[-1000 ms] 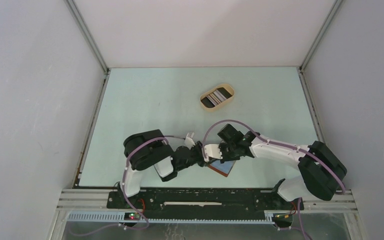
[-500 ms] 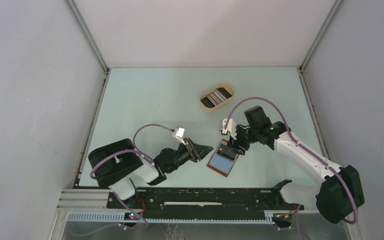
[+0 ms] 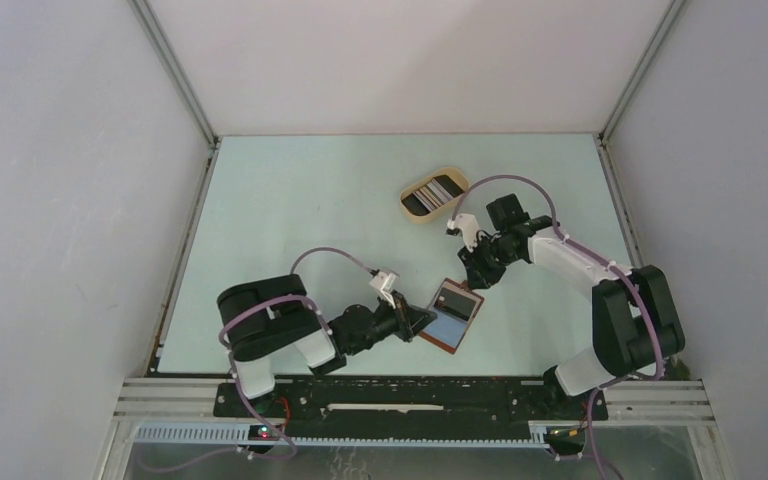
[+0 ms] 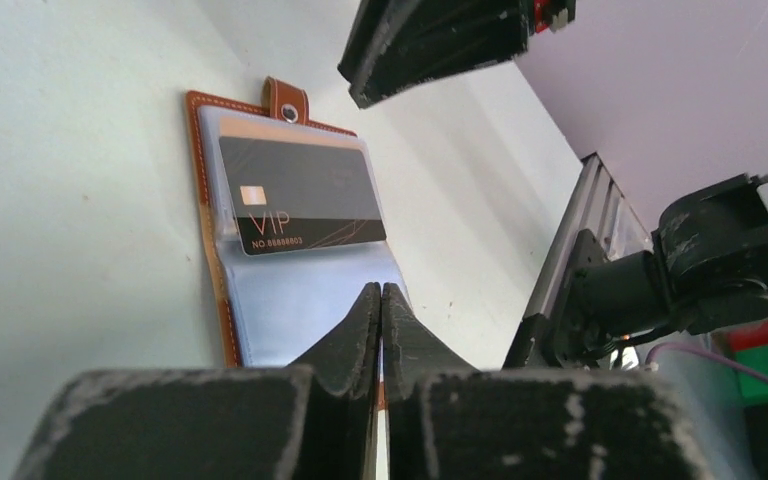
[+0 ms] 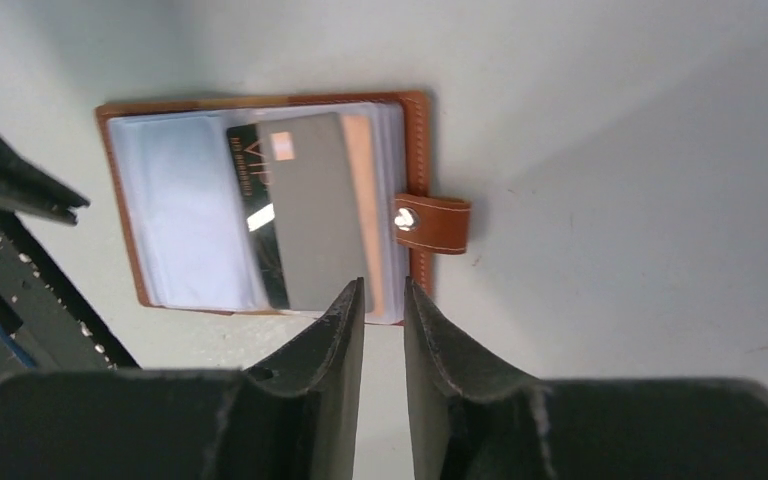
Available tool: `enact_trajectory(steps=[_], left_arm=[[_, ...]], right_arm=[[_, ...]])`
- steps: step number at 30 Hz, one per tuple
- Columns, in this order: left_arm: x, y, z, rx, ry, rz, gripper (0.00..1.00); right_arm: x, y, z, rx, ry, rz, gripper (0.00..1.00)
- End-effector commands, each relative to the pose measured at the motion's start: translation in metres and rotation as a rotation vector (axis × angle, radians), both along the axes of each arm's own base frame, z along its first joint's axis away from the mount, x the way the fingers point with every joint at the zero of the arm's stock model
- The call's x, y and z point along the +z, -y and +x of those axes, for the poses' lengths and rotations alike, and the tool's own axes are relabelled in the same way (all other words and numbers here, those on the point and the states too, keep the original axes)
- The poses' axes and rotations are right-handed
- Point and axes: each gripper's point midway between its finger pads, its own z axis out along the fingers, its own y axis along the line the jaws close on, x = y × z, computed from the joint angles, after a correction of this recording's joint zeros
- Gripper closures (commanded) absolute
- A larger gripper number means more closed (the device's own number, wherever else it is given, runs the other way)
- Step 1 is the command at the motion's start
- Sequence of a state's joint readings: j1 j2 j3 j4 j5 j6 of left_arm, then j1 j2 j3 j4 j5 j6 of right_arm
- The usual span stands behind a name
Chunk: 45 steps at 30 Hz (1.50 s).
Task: Put the credit cards into the card holder
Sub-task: Insert the credit card into the card holder.
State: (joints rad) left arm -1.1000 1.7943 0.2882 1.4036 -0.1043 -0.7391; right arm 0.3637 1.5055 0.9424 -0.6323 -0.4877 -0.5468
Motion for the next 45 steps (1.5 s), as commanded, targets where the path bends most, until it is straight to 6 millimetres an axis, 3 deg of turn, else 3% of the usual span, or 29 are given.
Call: enact_trajectory(steps=[1, 7, 19, 34, 45], left_arm=[[0.009, 0.018, 0.008, 0.003, 0.054, -0.020, 0.96], [-0.012, 0.033, 0.009, -0.008, 0.005, 0.054, 0.97], [-0.046, 0.031, 0.008, 0.058, -0.099, 0.177, 0.99], [-0.058, 0.031, 0.022, 0.116, -0.136, 0.240, 0.99], [-0.057, 0.029, 0.035, 0.141, -0.147, 0.225, 0.98]], right_arm=[[-0.004, 0.008, 0.018, -0.069, -0.002, -0.049, 0.74], [-0.019, 0.015, 0.017, -0.073, -0.056, -0.084, 0.83], [-0.029, 0.018, 0.014, -0.061, -0.084, -0.106, 0.85], [-0.040, 0.012, 0.002, -0.005, -0.134, -0.119, 0.85], [-0.039, 0.006, -0.006, 0.032, -0.158, -0.103, 0.85]])
